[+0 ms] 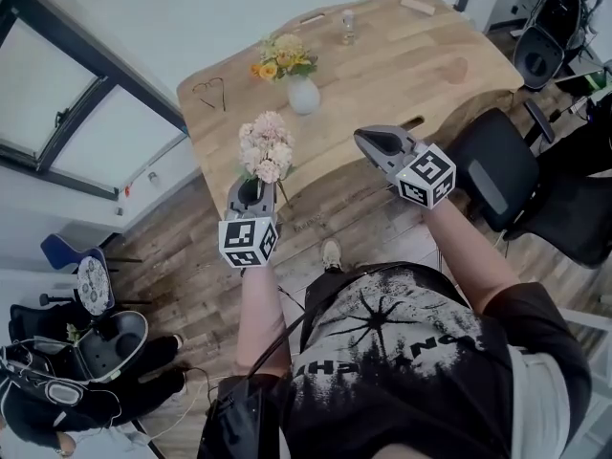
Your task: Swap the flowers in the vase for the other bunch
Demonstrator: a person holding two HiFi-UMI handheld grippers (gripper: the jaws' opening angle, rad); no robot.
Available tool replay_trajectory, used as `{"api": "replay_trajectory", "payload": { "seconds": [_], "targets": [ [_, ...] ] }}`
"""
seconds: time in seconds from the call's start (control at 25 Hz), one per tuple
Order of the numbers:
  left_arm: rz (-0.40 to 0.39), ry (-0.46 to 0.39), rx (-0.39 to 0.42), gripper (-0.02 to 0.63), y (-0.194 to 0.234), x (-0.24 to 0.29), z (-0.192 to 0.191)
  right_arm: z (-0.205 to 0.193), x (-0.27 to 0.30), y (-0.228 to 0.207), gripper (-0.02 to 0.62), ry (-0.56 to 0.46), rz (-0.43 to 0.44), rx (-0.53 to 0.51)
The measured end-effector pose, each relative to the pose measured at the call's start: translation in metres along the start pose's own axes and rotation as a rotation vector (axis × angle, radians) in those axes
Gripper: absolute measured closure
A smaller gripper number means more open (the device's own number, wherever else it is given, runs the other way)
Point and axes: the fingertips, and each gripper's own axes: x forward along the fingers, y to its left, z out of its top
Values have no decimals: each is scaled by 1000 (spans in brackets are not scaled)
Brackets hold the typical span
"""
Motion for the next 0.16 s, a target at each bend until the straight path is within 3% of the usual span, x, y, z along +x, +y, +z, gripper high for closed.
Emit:
{"api": "replay_trajectory", "payload": {
  "seconds": [0.16],
  "targets": [
    [4,8,0,546,-3,-1,-2,-3,-4,1,577,0,1,1]
  ]
}}
